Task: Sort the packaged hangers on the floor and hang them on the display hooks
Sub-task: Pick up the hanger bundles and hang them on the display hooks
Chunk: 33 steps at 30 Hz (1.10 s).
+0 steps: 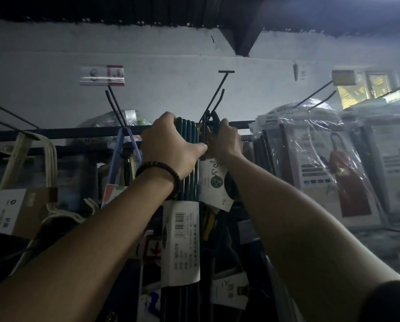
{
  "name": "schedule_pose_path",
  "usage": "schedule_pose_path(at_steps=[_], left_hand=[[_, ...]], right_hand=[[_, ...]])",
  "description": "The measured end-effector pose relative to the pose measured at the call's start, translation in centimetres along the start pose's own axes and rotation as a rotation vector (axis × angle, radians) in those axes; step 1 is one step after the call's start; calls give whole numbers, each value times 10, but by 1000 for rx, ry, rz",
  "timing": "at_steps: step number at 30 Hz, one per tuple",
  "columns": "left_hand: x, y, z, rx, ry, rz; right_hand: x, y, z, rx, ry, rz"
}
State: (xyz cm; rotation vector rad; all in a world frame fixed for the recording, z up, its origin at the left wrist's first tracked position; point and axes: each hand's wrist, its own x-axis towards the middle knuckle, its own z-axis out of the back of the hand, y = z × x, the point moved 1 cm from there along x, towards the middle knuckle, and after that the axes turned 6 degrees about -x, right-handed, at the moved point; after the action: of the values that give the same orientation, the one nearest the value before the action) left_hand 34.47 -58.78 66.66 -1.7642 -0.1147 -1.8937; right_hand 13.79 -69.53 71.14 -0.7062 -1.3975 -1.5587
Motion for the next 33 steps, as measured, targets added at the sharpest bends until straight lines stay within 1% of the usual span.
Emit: schedule_pose_path(at_steps=[3, 4, 7, 11, 13, 15, 17, 18, 19, 20, 22, 24, 26, 28, 30, 33], left_hand=[[4, 3, 9, -80, 36, 20], [6, 6, 10, -95, 54, 28], [5, 11, 12, -121, 89, 40], [6, 12, 14, -199, 149, 79], [10, 12, 16, -236, 173, 76], [15, 13, 18, -260, 182, 56], [19, 13, 21, -298, 187, 44], [21, 13, 22, -328, 191, 36], [23, 13, 25, -365, 204, 35], [25, 15, 27, -412, 223, 47], [30, 21, 34, -503, 264, 54], [32, 23, 41, -554, 280, 34], [39, 25, 50, -571, 261, -7], [45, 24, 57, -582, 242, -42], [53, 22, 62, -623, 226, -58], [65, 22, 62, -685, 186, -70]], right_hand=[[-5, 0, -17, -28, -35, -34], [-6, 1, -19, -54, -22, -40], [-10, 0, -14, -174, 85, -44], [-12, -1, 7, -151, 153, -39], [-17, 5, 21, -97, 110, -26], [-26, 12, 39, -87, -16, 34], [-41, 19, 60, -53, -113, 173], [-50, 24, 72, 13, -107, 239], [-59, 29, 84, 107, -56, 283], [-67, 33, 92, 212, 33, 305], [-81, 42, 107, 367, 252, 339], [-91, 46, 117, 452, 435, 377], [-101, 55, 124, 480, 576, 391], [-109, 69, 125, 399, 612, 414], [-113, 86, 122, 301, 546, 431], [-113, 106, 124, 356, 451, 316]])
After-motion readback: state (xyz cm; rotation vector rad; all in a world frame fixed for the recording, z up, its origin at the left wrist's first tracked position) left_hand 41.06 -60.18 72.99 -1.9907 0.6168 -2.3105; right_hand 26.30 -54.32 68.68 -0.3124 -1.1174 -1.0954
